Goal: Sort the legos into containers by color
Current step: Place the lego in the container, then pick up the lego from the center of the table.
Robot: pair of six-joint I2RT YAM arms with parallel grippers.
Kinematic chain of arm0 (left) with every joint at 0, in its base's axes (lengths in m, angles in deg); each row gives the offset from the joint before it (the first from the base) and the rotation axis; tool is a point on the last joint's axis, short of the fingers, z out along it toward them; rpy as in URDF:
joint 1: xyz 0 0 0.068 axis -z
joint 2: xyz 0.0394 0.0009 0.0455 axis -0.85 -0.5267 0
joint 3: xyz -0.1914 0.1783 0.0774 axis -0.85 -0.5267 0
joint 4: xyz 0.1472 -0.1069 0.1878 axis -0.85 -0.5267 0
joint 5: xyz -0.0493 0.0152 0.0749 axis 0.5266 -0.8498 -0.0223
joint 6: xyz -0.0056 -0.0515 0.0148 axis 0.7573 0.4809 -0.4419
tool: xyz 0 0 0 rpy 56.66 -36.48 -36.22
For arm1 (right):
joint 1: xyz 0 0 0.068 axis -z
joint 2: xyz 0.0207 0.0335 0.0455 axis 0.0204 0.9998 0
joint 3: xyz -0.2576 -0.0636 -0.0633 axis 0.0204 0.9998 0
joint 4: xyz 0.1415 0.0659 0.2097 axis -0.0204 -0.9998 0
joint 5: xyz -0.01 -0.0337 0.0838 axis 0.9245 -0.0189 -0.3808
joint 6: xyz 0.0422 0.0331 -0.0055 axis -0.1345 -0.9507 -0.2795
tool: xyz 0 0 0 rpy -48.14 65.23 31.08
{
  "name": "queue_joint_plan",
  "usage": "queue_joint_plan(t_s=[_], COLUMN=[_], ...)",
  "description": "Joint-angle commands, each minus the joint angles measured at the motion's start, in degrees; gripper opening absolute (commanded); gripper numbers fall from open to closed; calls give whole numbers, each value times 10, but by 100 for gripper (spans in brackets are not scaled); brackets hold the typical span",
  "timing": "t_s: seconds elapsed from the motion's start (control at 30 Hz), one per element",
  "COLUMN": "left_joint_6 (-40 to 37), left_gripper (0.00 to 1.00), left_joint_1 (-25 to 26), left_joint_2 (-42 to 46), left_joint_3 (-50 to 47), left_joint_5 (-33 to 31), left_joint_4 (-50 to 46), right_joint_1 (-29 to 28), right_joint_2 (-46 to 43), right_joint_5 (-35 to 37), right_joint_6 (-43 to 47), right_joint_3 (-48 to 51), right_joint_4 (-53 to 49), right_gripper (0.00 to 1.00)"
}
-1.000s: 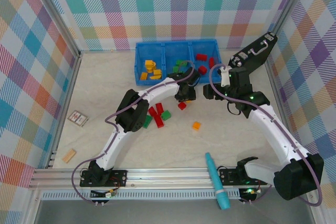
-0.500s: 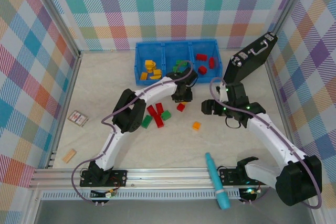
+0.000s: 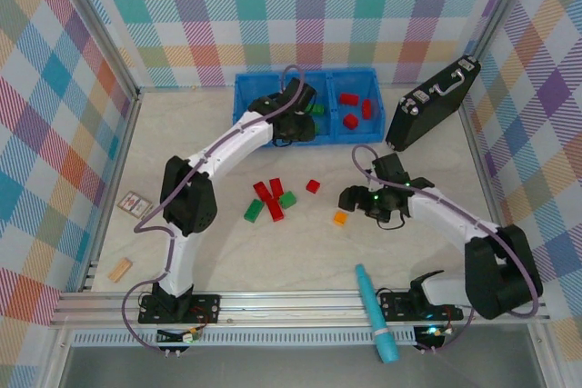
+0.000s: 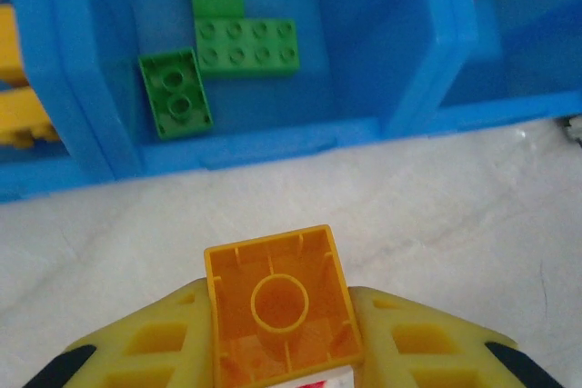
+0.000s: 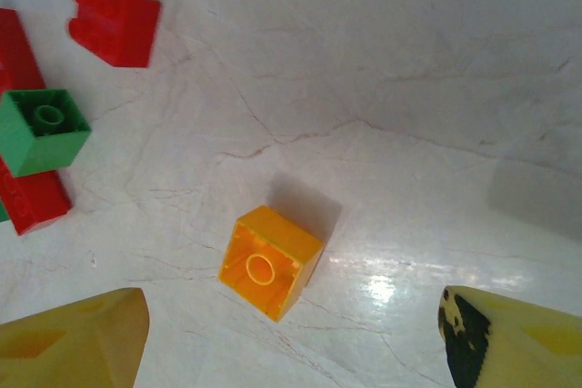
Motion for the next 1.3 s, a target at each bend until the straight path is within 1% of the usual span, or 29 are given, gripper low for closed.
queue_joint_plan(t_s=[0.0,0.17,0.3,0.43,0.57,0.7,0.73,0.8,0.83,0.93,1.0,1.13,1.27], left_joint_6=[-43,-48,-33,-24,-13,-1,0,2,2,2,-3,-26,-61], left_gripper=[24,24,24,24,24,28,32,46,52,62,65,67,70], left_joint_1=[-34,-102,-144,-158,-165,-165,-164,-165,-165,-165,-165,-165,-170], left_joint_2=[9,23,4,-26,-53,-65,-66,-70,-70,-64,-55,-16,47], left_joint_3=[13,-3,-3,6,13,5,4,3,2,1,0,3,22], left_joint_5=[-27,-22,-2,14,25,28,29,29,27,30,30,28,44], left_joint_4=[18,52,72,87,91,101,103,102,102,103,103,97,58], right_joint_1=[-24,-62,-79,-92,-97,-103,-104,-106,-106,-106,-106,-106,-106], right_joint_2=[31,70,104,139,175,196,201,206,208,213,216,221,220], right_joint_5=[-7,35,35,41,49,57,59,67,70,79,83,93,113], right_joint_6=[-65,-98,-124,-138,-149,-158,-158,-159,-159,-162,-165,-164,-157], right_joint_3=[-24,-67,-82,-108,-135,-148,-152,-158,-159,-162,-162,-163,-181], right_joint_4=[-4,-43,-33,-44,-80,-102,-108,-116,-119,-128,-129,-133,-163], right_gripper=[83,83,83,83,83,81,80,76,72,63,55,40,33])
